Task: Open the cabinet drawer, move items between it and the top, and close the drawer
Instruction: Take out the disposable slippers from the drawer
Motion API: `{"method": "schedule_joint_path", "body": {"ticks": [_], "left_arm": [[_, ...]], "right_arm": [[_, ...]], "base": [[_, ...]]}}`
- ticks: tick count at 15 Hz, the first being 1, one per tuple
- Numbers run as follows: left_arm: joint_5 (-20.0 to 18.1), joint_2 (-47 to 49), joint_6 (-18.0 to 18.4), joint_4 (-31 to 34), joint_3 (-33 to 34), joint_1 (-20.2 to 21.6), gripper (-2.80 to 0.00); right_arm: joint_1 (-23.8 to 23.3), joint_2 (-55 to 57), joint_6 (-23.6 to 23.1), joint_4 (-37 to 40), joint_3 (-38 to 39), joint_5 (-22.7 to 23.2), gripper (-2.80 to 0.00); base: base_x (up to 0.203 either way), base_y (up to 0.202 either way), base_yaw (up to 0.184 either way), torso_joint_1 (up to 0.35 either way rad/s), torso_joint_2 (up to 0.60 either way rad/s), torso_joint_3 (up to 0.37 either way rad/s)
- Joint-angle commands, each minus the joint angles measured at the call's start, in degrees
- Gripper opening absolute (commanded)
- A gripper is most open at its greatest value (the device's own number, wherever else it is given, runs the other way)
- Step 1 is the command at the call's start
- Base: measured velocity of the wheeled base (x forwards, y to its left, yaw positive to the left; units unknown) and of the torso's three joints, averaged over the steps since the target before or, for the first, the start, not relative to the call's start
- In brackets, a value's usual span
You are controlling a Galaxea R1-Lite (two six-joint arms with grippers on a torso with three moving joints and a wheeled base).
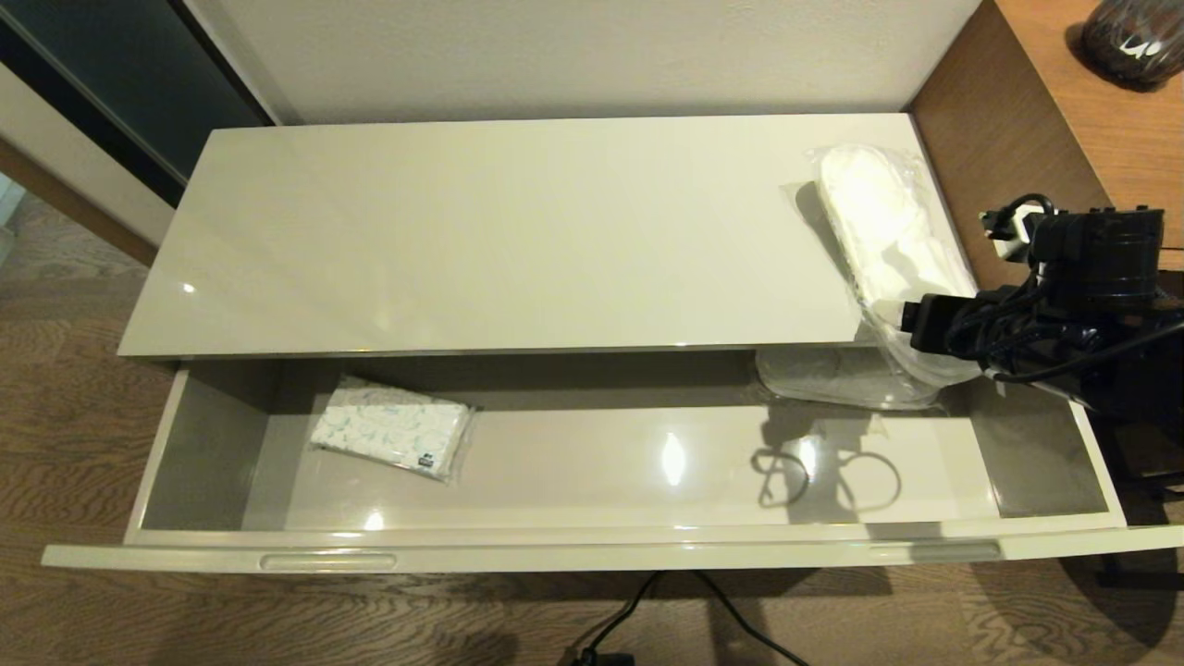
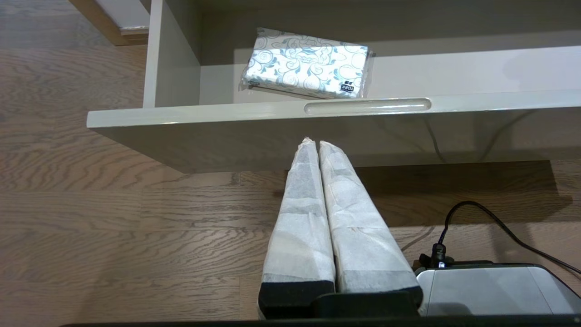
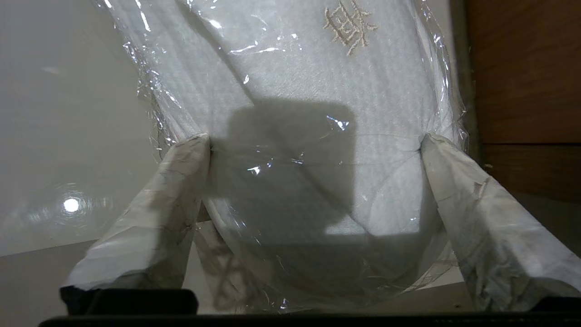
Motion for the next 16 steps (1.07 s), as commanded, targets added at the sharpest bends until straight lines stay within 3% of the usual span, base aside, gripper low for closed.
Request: {"method": "schedule_joint_path", "body": {"ticks": [1,12,16], "left_arm": [[0.0,0.1,0.0,0.0,0.0,0.0,-2.80],[0.0,0.1,0.0,0.0,0.0,0.0,-2.80],[0.0,0.1,0.0,0.0,0.0,0.0,-2.80]], "right_arm": [[0.0,1.0,0.1,0.5,0.1,-0.1,-2.80],[0.0,0.0,2.1,2.2,-1.8,-0.2,-2.80],[0.0,-2.5,3.4,6.9,-3.6,0.7,-2.80]], "base": [[0.000,0.000,0.000,0.000,0.00,0.000],[0.000,0.000,0.000,0.000,0.00,0.000],[0.000,0.000,0.000,0.000,0.00,0.000]]}}
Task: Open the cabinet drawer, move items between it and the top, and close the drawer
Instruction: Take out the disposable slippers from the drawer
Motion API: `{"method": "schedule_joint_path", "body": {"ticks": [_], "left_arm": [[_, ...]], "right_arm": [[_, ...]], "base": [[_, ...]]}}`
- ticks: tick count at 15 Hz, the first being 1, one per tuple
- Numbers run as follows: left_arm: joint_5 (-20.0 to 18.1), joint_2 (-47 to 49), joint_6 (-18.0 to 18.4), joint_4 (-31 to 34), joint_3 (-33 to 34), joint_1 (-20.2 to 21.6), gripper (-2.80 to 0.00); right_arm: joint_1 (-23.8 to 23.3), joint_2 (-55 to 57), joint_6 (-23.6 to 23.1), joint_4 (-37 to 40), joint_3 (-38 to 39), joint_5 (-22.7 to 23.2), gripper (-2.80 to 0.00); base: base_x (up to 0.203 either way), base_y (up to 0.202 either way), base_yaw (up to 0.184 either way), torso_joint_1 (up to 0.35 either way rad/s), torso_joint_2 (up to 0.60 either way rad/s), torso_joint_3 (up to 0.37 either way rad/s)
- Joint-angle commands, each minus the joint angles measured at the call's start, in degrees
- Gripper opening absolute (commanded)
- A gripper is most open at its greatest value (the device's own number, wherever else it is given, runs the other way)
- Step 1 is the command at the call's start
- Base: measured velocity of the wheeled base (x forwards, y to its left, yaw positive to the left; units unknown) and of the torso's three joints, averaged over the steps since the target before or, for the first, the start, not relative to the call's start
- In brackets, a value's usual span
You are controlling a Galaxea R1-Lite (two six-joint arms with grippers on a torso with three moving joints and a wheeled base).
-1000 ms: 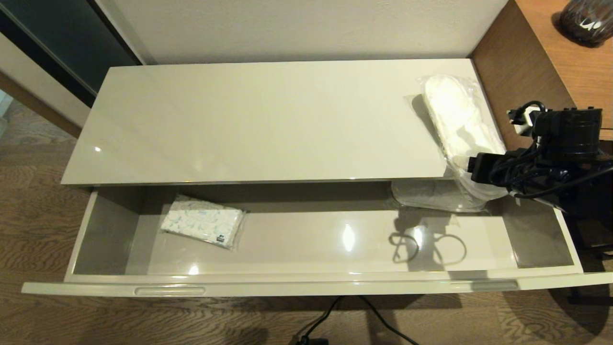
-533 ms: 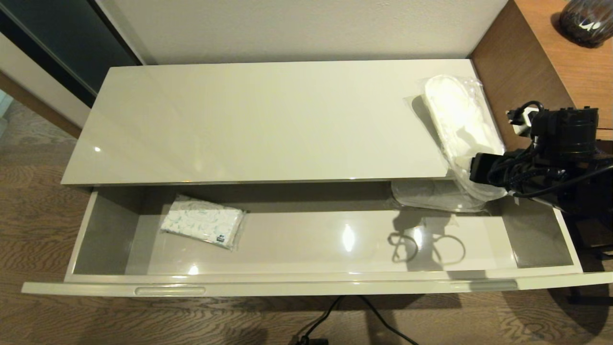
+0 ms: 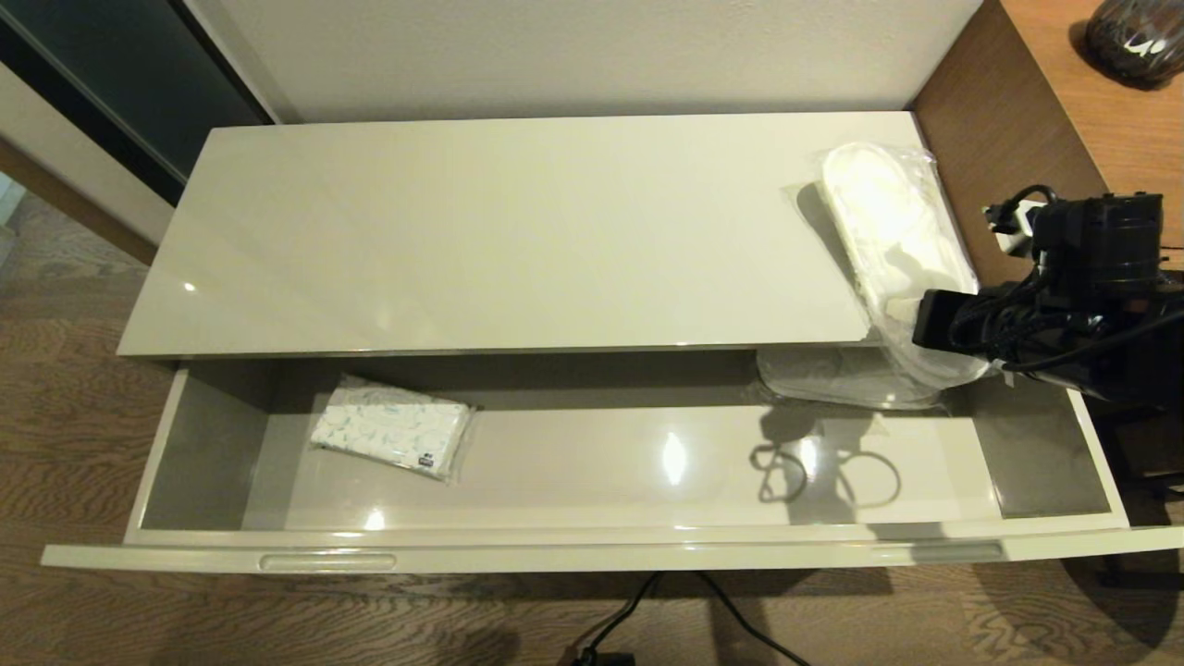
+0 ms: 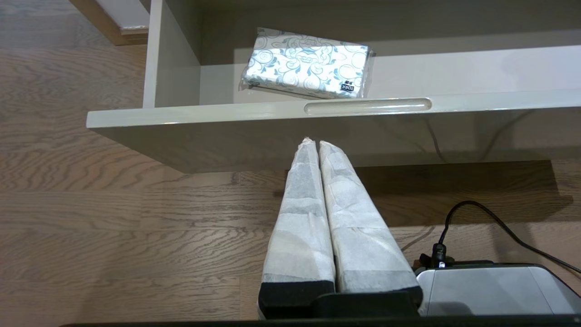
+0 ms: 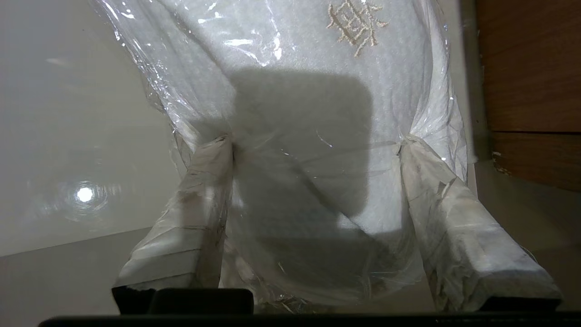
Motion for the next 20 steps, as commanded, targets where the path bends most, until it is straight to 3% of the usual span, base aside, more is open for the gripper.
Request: {"method": "schedule_joint_path", "body": {"ticks": [1,20], "left_arm": [[0.0,0.1,0.0,0.0,0.0,0.0,-2.80],[0.0,0.1,0.0,0.0,0.0,0.0,-2.80]], "right_arm": [[0.0,-1.0,0.4,0.3,-0.5,0.6,-2.80],[0.2,-7.4,0.4,5.2,-2.7,0.7,-2.80]], "base": [[0.000,0.000,0.000,0.000,0.00,0.000],[0.000,0.000,0.000,0.000,0.00,0.000]]}}
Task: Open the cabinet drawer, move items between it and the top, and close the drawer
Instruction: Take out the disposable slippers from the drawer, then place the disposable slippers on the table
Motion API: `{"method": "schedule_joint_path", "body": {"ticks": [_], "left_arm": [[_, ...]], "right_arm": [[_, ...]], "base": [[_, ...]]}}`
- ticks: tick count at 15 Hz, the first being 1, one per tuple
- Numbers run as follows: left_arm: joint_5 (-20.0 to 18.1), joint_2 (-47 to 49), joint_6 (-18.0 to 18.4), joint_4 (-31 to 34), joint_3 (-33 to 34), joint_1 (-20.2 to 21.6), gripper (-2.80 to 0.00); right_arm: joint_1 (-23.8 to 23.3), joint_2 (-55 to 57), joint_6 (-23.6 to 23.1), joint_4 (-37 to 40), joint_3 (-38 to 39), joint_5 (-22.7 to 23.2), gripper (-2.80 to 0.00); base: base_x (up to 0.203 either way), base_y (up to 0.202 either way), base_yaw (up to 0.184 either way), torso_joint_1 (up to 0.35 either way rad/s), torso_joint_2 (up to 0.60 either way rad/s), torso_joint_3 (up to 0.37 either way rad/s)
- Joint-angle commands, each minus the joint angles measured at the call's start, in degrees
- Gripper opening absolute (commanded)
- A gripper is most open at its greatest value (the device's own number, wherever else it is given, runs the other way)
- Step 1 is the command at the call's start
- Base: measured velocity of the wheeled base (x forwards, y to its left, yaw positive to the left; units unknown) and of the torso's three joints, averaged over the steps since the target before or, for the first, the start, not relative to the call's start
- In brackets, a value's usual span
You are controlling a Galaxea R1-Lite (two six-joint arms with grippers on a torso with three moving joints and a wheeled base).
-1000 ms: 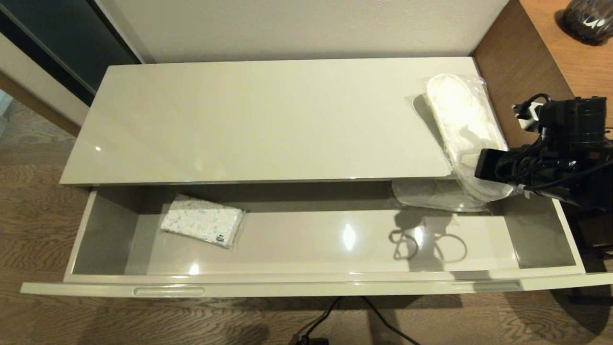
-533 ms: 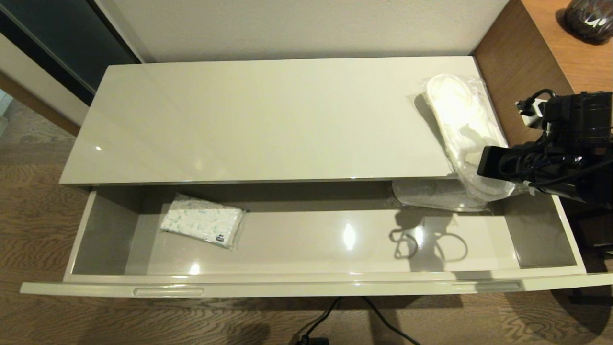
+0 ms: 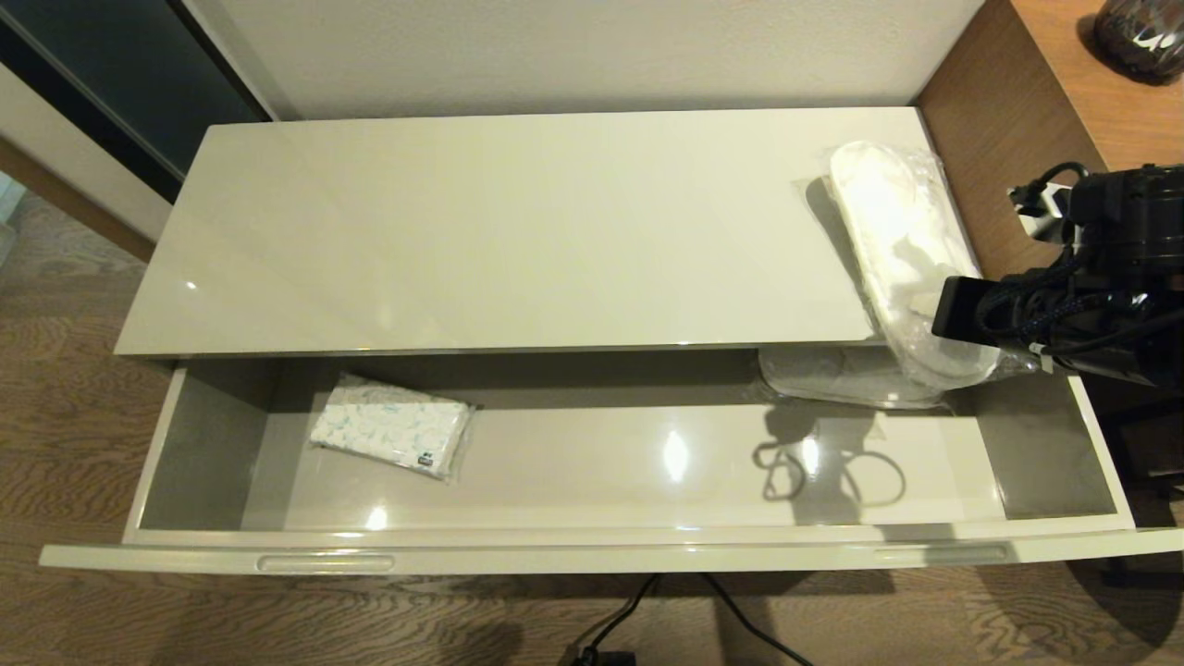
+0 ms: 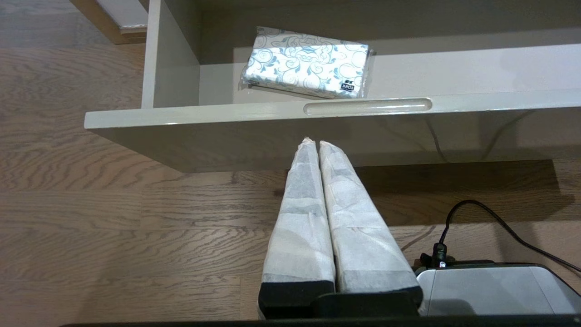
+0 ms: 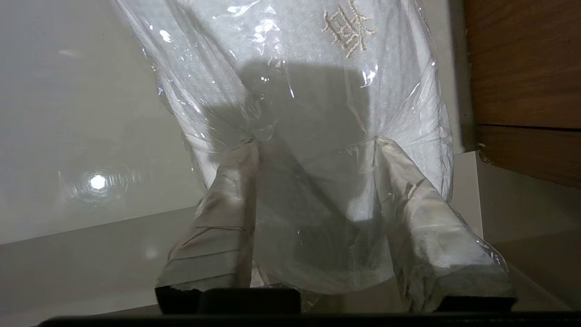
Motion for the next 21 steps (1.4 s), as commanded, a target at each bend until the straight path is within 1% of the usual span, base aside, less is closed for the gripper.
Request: {"method": "schedule_joint_path", "body": {"ticks": [1,9,12,17,18,21], "left_arm": [[0.0,0.1,0.0,0.0,0.0,0.0,-2.80],[0.0,0.1,0.0,0.0,0.0,0.0,-2.80],[0.0,0.1,0.0,0.0,0.0,0.0,-2.80],[0.0,0.1,0.0,0.0,-0.1,0.0,-2.80],[0.0,0.1,0.0,0.0,0.0,0.0,-2.80],[0.0,0.1,0.0,0.0,0.0,0.0,-2.80]], "right_arm": [[0.0,-1.5,0.1,-0.2,-0.3,-0.2,-2.80],[0.0,-2.9,0.0,1.6,-1.1,-0.2,-2.80],[0.2,-5.0,0.1,5.4,-3.7,-0.1,-2.80],[0.2,-6.9,0.0,7.5,-4.0,0.7,-2.80],[0.3,-7.7,-0.1,8.8,-4.0,1.6,-2.80],[0.5,-13.1,-0.8,16.4,-3.9,6.9,-2.80]], "base": [[0.000,0.000,0.000,0.000,0.00,0.000],[0.000,0.000,0.000,0.000,0.00,0.000],[0.000,0.000,0.000,0.000,0.00,0.000],[0.000,0.000,0.000,0.000,0.00,0.000],[0.000,0.000,0.000,0.000,0.00,0.000],[0.000,0.000,0.000,0.000,0.00,0.000]]}}
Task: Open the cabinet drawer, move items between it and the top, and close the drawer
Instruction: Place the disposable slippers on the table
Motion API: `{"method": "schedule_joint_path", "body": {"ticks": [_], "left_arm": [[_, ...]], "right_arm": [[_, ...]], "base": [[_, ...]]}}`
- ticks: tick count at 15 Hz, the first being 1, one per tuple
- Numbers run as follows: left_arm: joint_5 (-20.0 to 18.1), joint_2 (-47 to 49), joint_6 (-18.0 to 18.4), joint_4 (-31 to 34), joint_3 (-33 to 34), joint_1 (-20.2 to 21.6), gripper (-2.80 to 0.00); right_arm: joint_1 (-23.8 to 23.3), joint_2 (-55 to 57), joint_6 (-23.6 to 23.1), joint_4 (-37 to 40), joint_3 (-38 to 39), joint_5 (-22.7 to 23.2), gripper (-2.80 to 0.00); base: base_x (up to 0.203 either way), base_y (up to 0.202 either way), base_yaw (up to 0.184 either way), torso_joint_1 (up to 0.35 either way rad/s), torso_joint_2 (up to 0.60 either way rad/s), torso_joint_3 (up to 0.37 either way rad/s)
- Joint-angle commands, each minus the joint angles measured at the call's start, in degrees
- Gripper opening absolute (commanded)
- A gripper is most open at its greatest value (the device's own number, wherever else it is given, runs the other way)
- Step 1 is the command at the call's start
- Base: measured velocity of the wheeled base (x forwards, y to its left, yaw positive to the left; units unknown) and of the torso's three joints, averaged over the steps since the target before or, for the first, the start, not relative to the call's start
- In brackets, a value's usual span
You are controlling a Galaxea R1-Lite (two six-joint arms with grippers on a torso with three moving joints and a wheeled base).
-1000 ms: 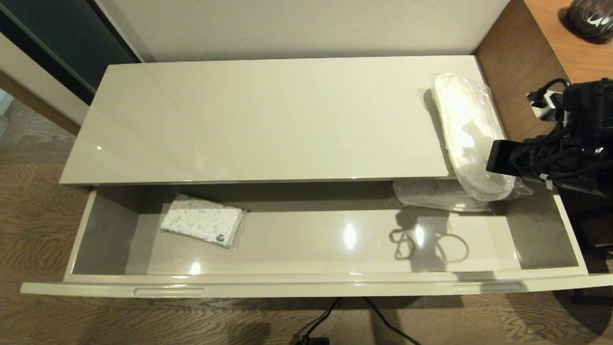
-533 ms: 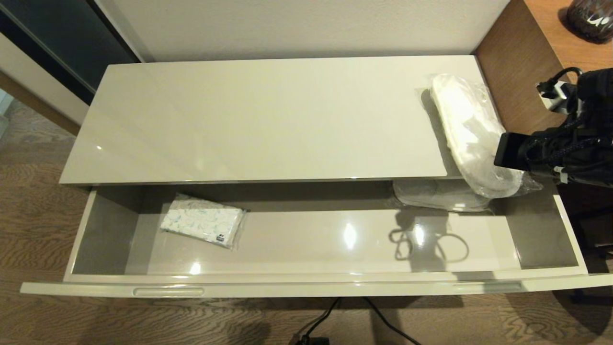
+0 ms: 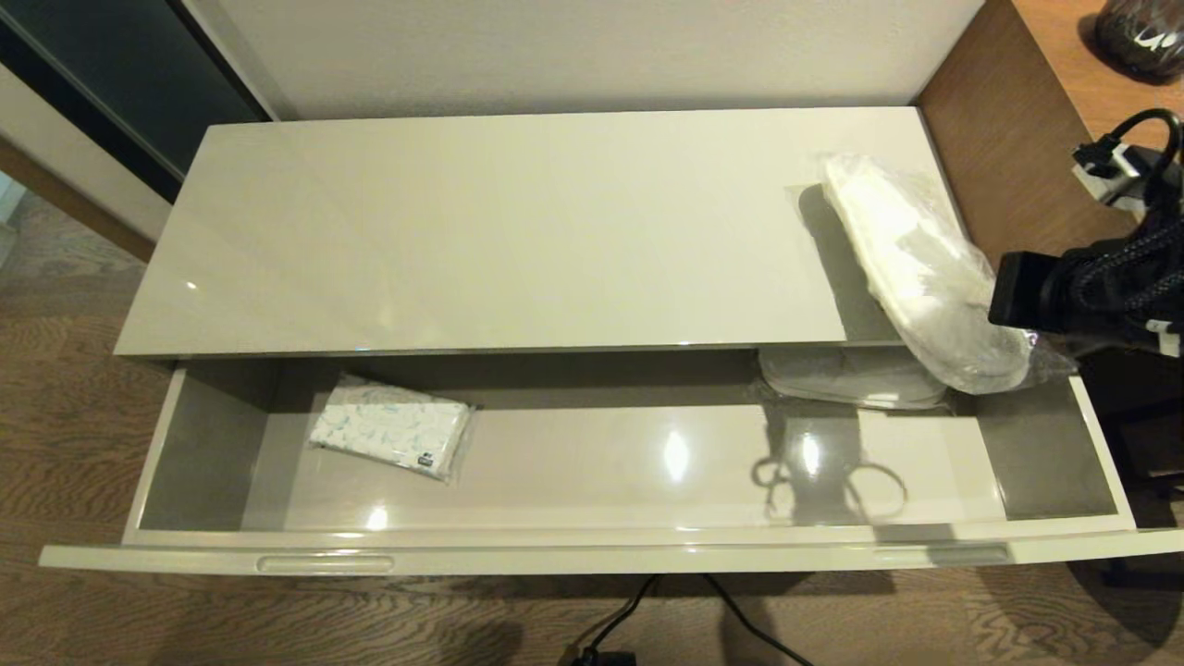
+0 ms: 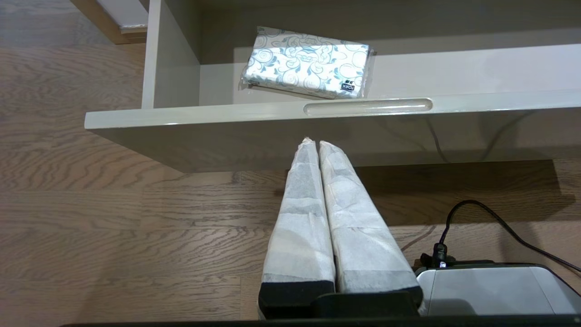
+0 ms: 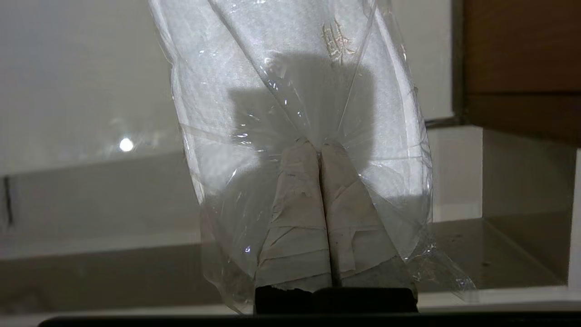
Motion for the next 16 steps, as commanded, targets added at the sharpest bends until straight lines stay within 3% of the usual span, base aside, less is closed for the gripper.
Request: {"method": "schedule_joint_path", "body": {"ticks": [1,4,10,16], "left_arm": [[0.0,0.1,0.0,0.0,0.0,0.0,-2.80],[0.0,0.1,0.0,0.0,0.0,0.0,-2.80],[0.0,0.1,0.0,0.0,0.0,0.0,-2.80],[0.0,0.1,0.0,0.0,0.0,0.0,-2.80]], "right_arm": [[0.1,-4.7,-0.9,3.4,0.3,2.3,-2.80],[0.1,-9.0,-6.5,6.8,2.5,7.0,-2.80],[2.5,-12.0,-26.1,14.0,4.4,14.9,-2.80],[8.7,-11.9,-30.4,19.5,5.4,20.9,-2.80]], "base": [[0.000,0.000,0.000,0.000,0.00,0.000],[0.000,0.000,0.000,0.000,0.00,0.000],[0.000,0.000,0.000,0.000,0.00,0.000],[0.000,0.000,0.000,0.000,0.00,0.000]]}}
